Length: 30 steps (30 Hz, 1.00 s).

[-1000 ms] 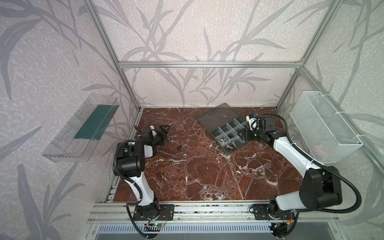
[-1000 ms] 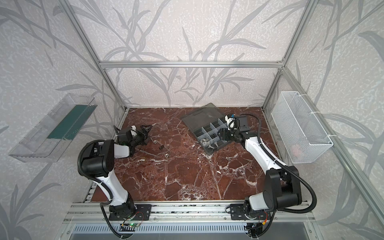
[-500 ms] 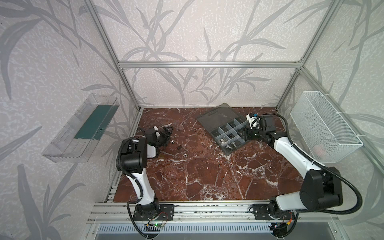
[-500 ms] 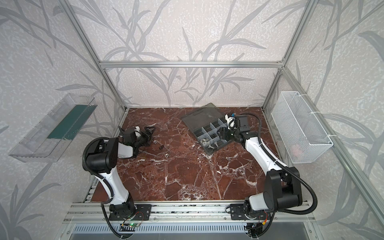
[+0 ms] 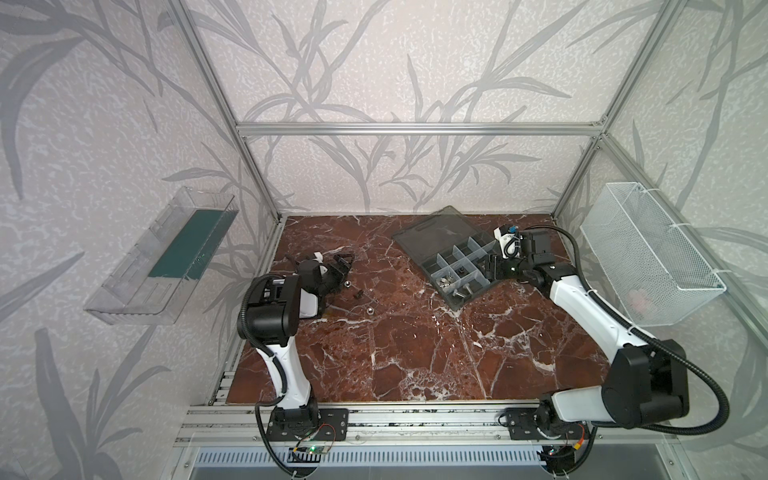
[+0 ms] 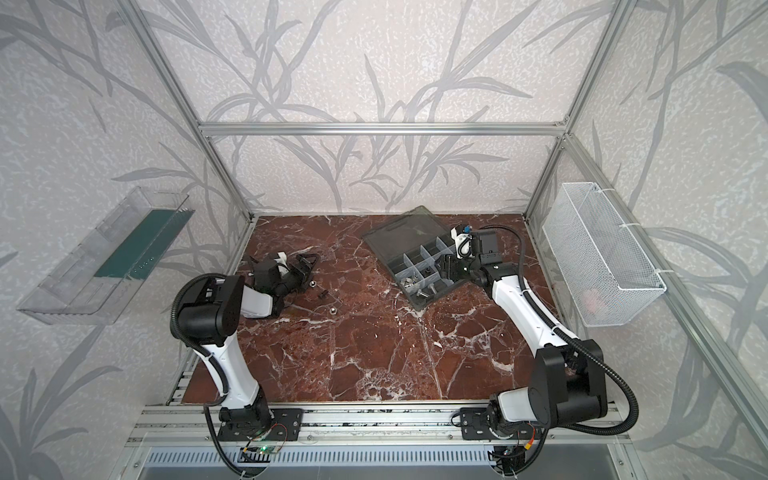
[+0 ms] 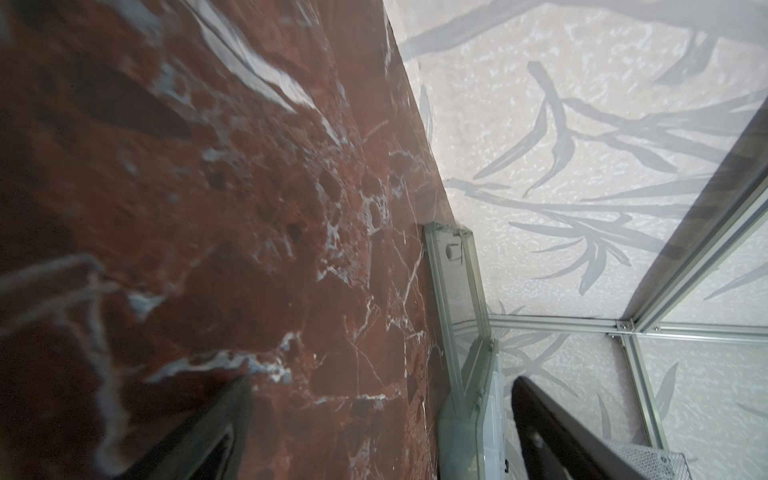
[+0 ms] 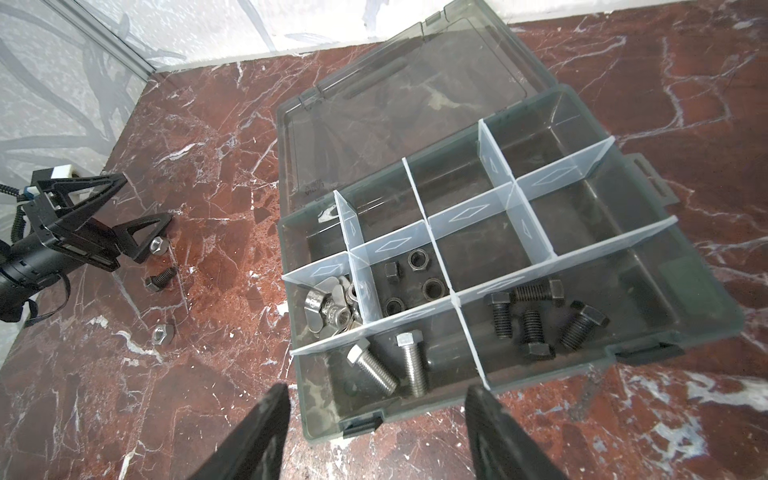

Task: Sort the screws and nuts into containers
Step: 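Move the left gripper over the last black bolt while the right gripper withdraws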

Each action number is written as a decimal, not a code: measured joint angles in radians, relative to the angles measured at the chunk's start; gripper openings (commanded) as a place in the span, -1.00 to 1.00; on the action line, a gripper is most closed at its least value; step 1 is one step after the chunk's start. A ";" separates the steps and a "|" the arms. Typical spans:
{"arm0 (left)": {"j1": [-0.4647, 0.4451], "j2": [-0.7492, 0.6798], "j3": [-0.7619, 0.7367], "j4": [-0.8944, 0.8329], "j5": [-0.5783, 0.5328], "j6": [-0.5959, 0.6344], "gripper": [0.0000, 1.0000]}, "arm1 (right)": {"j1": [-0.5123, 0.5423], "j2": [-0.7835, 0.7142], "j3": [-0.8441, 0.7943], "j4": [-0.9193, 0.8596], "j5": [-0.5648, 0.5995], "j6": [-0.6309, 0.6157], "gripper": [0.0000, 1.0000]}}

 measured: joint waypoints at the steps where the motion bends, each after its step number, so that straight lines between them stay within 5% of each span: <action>1: -0.015 -0.004 -0.013 0.012 -0.007 0.001 0.92 | 0.000 -0.005 0.000 -0.001 0.001 -0.002 0.37; 11: -0.078 -0.051 -0.123 0.096 -0.028 0.003 0.93 | 0.000 -0.011 0.000 -0.003 0.006 -0.002 0.38; 21: -0.081 -0.361 0.045 -0.628 -0.180 0.337 0.99 | 0.000 -0.011 -0.015 -0.004 0.006 -0.003 0.38; 30: -0.088 -0.379 0.248 -1.125 -0.232 0.573 0.99 | 0.000 -0.011 -0.018 -0.002 -0.001 -0.002 0.39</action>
